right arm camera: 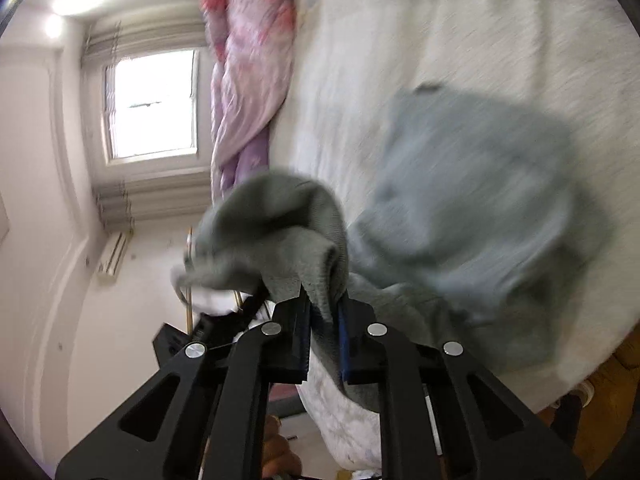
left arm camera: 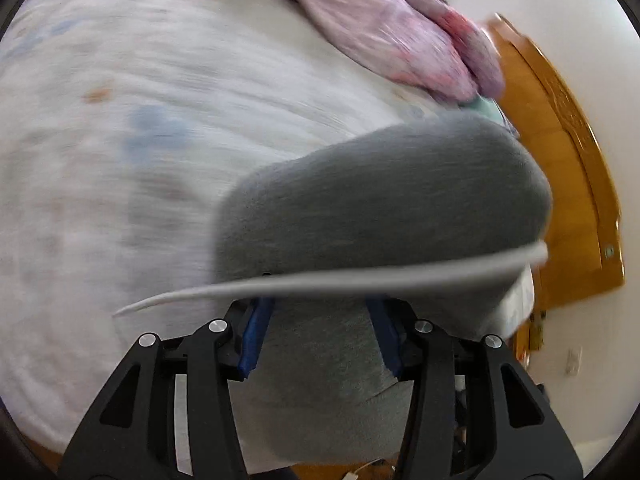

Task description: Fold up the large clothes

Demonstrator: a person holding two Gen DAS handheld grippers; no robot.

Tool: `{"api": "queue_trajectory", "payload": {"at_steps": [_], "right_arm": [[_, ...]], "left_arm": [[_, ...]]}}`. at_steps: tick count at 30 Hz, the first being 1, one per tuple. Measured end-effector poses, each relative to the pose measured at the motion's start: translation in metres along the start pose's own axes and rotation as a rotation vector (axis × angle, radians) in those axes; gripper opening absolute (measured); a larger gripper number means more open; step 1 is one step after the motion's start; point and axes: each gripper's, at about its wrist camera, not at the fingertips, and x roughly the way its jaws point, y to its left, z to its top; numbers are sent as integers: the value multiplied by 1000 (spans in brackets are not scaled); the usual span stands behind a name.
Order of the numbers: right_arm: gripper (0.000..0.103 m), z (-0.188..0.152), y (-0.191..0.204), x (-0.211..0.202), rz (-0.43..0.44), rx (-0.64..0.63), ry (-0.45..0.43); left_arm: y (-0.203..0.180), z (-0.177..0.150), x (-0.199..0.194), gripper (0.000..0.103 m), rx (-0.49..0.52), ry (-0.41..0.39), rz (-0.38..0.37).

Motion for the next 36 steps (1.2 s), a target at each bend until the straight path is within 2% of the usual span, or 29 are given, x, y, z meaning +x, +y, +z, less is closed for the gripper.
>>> {"api": "queue_trajectory", "payload": {"at_steps": [2,6,8,10,13,14,15,16,19,20,21,22,23,24,25,28,31,33,34,36], "right_arm": [[10,10,-12,-12,-33,15,-20],[8,32,-37,-27,-162,10,-53],[8,39,-50,-27,-233,12,-54],[9,44,-69,-22,-264,31,-29],[10,48,-65,-21,-306,-40,17],[12,49,-60,-24,-322,-75,27],[14,52,-49,-22,-348,-116,42],[15,54,-39,-19,-374,-148,67],[15,61,-13,-15,-455,-268,106],[16,63,-5,-15,-471,-309,115],[20,67,4,-13,-489,-353,121],[27,69,12,-13,-503,-388,124],[33,71,16,-13,-517,-414,118],[53,71,15,-16,-530,-426,108],[65,73,15,-18,-541,-423,94],[66,89,-3,-7,-496,-311,116],[66,97,-26,7,-461,-210,190],[71,100,-41,22,-485,-188,234],[73,101,-50,25,-490,-174,248],[78,102,-65,25,-455,-114,268]], "left_arm": [[-28,-1,23,49,66,26,12],[-57,-8,69,50,117,120,-11],[-71,-11,89,50,163,169,-20],[-79,-13,97,50,181,178,-4],[-82,-9,85,52,137,165,-44],[-79,-8,71,58,109,141,-76],[-78,-7,61,61,95,118,-78],[-70,-9,45,64,85,76,-46],[-54,-14,19,64,65,25,35],[-41,-18,10,65,45,4,88],[-31,-21,7,66,22,1,112],[-20,-24,7,73,-9,13,126],[-3,-29,14,73,-58,58,147],[7,-34,20,73,-97,96,134],[13,-38,23,73,-122,114,119],[21,-50,39,73,-186,157,63],[17,-57,57,82,-201,166,21],[16,-62,69,84,-171,189,51],[16,-62,74,89,-164,194,57],[23,-60,83,91,-152,210,60]]}}
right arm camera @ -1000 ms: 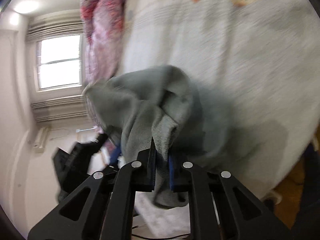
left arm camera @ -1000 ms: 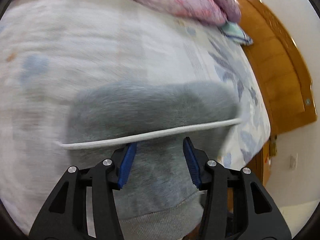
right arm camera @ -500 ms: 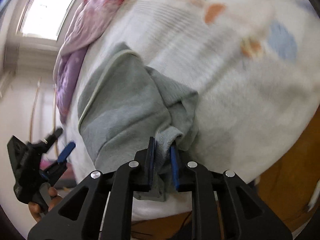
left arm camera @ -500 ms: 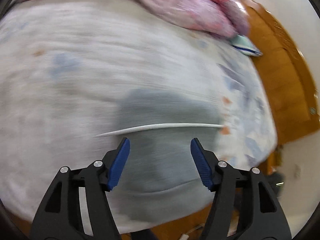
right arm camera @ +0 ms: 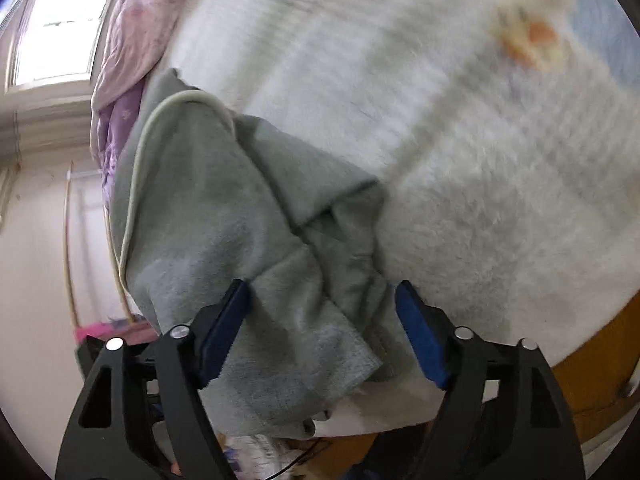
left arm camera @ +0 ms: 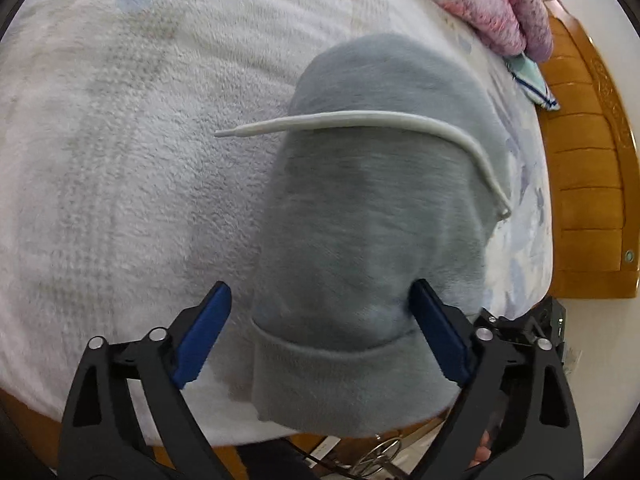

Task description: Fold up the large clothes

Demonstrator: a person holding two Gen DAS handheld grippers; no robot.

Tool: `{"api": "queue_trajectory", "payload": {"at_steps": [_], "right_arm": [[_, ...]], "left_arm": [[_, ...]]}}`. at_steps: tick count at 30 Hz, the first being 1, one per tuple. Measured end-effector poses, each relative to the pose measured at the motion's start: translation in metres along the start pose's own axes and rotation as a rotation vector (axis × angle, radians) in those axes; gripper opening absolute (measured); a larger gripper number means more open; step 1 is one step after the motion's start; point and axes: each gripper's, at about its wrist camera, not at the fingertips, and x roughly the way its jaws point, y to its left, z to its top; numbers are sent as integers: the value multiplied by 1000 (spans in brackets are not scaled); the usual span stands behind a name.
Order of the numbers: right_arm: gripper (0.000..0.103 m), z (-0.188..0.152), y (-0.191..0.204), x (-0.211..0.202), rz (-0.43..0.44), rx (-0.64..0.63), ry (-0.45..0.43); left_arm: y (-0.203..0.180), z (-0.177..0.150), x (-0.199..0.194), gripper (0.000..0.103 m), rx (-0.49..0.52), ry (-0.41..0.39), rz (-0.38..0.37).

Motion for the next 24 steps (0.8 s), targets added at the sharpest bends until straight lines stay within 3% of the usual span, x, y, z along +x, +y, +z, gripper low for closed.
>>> {"api": "queue_trajectory", "payload": {"at_steps": [3,5,7,9,12,16,18,20,22,24], "right_arm": [[80,-2,-21,8,129,96,62],[82,-2,-28,11,180,123,79],[87,-2,-35,14,238,145,82],[89,-2,-40,18,296,184,88],[97,-2,-35,27,287,169,79],[97,-2,-28,30,236,149,53],[95,-7,-21,30,225,128,49],[90,-10,-17,29,210,131,35],[63,-12,-15,32,253,145,39],[50,-14,-11,34,282,145,45]], "left_arm": [[5,5,5,96,9,25,-14],[9,8,2,96,-29,49,-60],[7,6,-6,96,-48,36,-161],[7,4,-7,96,-46,23,-158],[7,5,12,96,-28,58,-101],[12,10,32,98,-75,79,-117],[6,11,31,93,-65,68,-111],[-3,10,29,81,-56,56,-94],[-2,9,24,69,-72,50,-88],[-3,10,16,55,-77,38,-87]]}}
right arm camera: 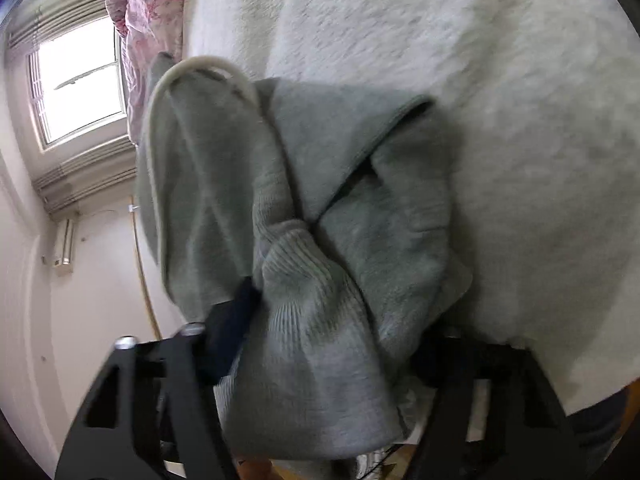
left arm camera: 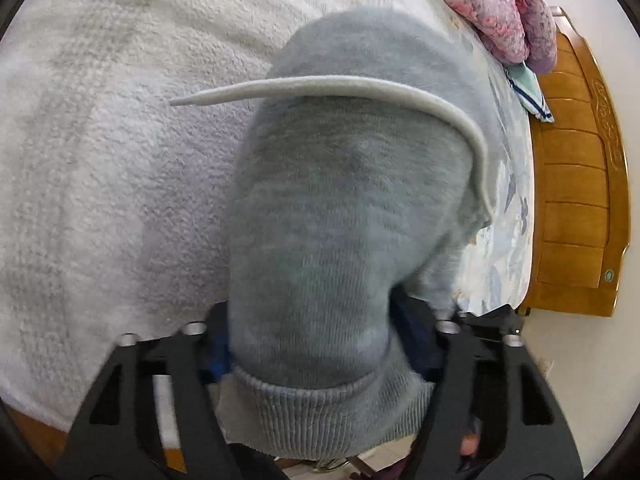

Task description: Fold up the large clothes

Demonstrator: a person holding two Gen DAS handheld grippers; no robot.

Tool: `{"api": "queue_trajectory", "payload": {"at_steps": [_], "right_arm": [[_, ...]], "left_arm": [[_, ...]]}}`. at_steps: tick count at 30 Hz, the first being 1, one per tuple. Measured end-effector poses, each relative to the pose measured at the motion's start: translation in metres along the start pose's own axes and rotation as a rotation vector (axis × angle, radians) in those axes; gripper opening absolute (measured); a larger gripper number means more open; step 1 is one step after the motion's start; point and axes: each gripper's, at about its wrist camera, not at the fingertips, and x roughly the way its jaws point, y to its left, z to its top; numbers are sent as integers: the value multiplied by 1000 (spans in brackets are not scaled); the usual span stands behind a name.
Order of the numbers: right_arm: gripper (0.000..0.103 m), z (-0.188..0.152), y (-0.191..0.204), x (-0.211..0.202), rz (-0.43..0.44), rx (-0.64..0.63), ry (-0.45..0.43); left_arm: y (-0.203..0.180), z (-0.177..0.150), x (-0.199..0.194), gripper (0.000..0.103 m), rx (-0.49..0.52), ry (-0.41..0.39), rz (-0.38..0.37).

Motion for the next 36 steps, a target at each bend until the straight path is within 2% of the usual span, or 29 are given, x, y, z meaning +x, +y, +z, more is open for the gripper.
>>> {"api": "queue_trajectory", "payload": {"at_steps": [1,4,8,11,14,17,21,23,25,26,29,30,31,32,33,36], "right_arm": [[44,0,5,-2,-1,-27,-1],[36,-3,24,-19,-4,-100,-15],[34,1,72,-58,-10,-252,-69],[34,15,113,-90,-7,-381,-126],[34,44,146,-130,36,-487,-215],[34,78,168,-156,57,-558,-292],[34,153,190,-176,77,-645,-383],[34,183,198,-172,13,-700,-413],[36,208,189,-168,-52,-677,-425],[38,220,183,-163,-94,-662,-426],[42,254,153,-132,-342,-581,-399],[44,263,137,-123,-424,-525,-380],[52,267,124,-119,-469,-495,-381],[55,267,110,-120,-469,-472,-396],[58,265,104,-124,-474,-460,-409],[59,259,101,-130,-505,-465,-425]], "left_arm": [[-2,-1,-5,49,6,-4,0],[-22,2,-23,44,59,-16,-17],[-73,4,-45,44,133,-48,-68],[-113,12,-52,44,180,-97,-142],[-160,34,-43,44,250,-149,-227],[-212,61,-22,44,334,-203,-280],[-273,106,21,44,405,-284,-311],[-292,129,52,44,411,-296,-291],[-301,147,89,48,403,-270,-247],[-297,151,102,52,397,-253,-216],[-283,166,161,59,325,-129,-47],[-274,164,173,63,305,-101,-17],[-268,160,178,81,303,-101,-14],[-265,156,179,91,314,-126,15],[-263,153,177,91,321,-141,19],[-259,150,169,91,320,-143,-4]]}}
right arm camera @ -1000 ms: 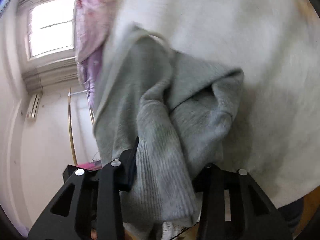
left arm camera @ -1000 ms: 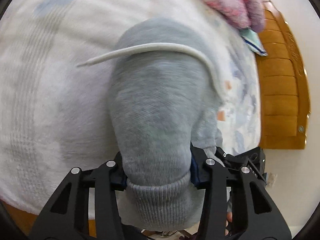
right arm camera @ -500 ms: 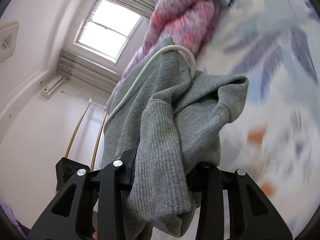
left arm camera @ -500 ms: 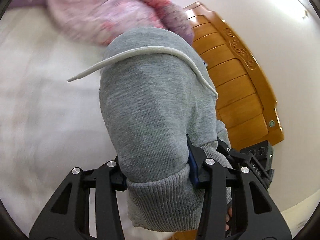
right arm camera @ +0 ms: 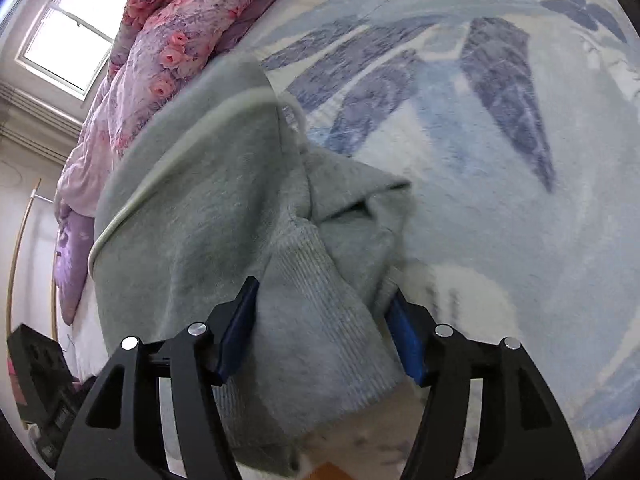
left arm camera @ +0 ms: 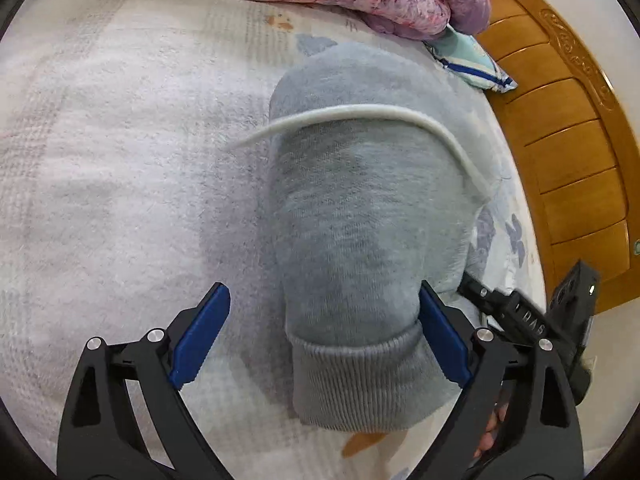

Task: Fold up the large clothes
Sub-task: 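Open both grippers and pull them back from the folded hoodie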

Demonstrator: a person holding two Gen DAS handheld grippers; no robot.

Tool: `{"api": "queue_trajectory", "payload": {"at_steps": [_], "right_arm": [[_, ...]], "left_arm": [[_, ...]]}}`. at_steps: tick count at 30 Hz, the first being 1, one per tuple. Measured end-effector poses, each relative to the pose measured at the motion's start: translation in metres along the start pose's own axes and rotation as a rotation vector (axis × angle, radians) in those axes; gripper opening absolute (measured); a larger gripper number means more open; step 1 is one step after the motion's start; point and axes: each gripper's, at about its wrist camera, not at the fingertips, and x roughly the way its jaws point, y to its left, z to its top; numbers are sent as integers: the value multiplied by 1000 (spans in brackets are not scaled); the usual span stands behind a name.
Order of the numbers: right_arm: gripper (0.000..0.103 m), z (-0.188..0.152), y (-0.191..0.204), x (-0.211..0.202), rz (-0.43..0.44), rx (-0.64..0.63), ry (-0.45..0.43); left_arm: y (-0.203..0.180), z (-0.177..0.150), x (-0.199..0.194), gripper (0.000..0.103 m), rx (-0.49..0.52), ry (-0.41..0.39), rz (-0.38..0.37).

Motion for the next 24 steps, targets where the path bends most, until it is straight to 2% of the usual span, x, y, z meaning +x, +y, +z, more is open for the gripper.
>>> {"api": "queue_trajectory", "payload": {"at_steps": [3,5,6,7,9,12,14,16,19,22,24], "right_arm": [[60,-1,-9,-6,-24,29,-16],[61,-4,-15,-13,-79,33,-20],[62,-6,-22,-14,-67,54,-8],[62,-5,-26,-11,-53,76,11],[63,-8,-29,-15,-85,52,22],[63,-7,-5,-35,-184,-54,-9],[63,-8,22,-51,-206,-140,-30],[64,-14,43,-62,-189,-198,-34],[64,-35,77,-75,-153,-293,-10],[65,-54,103,-79,-114,-351,26],[65,-67,121,-80,-128,-402,42]], "left_arm": [[2,-3,-12,91,-19,-13,-17],[6,-3,-22,91,-36,-23,-3],[5,-4,-29,92,-41,-25,-4],[8,-5,-31,92,-43,-22,12],[8,-9,-31,92,-20,-4,59],[7,-17,-41,92,22,1,123],[5,-23,-50,92,63,-7,184],[3,-28,-59,92,94,-8,242],[0,-34,-76,92,118,-38,291],[0,-38,-88,92,126,-49,302],[1,-41,-97,92,134,-56,314]]}}
